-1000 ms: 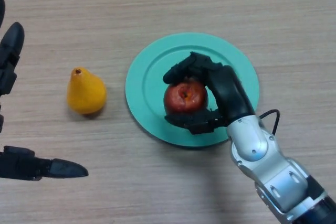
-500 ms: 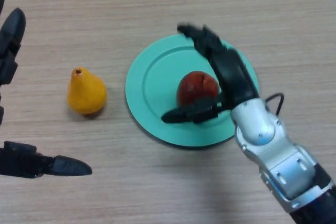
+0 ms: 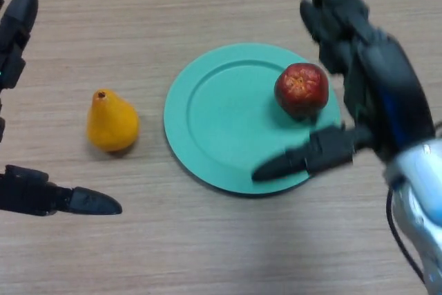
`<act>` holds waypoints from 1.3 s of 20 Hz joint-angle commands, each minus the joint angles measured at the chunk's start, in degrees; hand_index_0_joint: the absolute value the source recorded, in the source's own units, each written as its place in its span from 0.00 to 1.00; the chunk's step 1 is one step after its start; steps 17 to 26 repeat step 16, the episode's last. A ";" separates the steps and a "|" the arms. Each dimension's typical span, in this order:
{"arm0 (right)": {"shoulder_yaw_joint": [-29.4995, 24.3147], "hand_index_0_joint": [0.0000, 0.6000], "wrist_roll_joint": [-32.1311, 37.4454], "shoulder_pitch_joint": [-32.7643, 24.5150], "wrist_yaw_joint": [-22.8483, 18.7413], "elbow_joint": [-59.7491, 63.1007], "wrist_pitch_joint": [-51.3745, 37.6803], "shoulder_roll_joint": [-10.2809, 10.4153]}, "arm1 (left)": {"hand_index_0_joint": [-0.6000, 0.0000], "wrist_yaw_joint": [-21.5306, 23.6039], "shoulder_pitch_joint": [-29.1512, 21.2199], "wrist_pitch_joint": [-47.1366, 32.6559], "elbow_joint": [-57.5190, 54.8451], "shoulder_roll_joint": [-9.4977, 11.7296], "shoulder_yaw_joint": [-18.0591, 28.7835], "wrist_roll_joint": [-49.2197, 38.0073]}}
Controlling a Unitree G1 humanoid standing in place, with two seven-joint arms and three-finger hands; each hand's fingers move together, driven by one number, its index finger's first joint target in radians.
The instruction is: Pick up the red apple and place it on the plate
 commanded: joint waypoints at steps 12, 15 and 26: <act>-6.47 0.00 -0.72 13.35 1.50 -16.74 -10.22 -1.15 | 1.00 2.84 2.09 -5.15 -0.07 -0.32 -1.42 2.51; -7.25 0.00 -0.05 13.57 2.40 -18.58 -8.23 -1.32 | 1.00 1.81 1.57 -4.52 -1.78 -0.20 -1.62 3.14; -7.12 0.00 -0.18 13.52 2.52 -19.25 -7.49 -1.37 | 1.00 1.89 1.49 -4.42 -1.83 -0.22 -1.79 3.47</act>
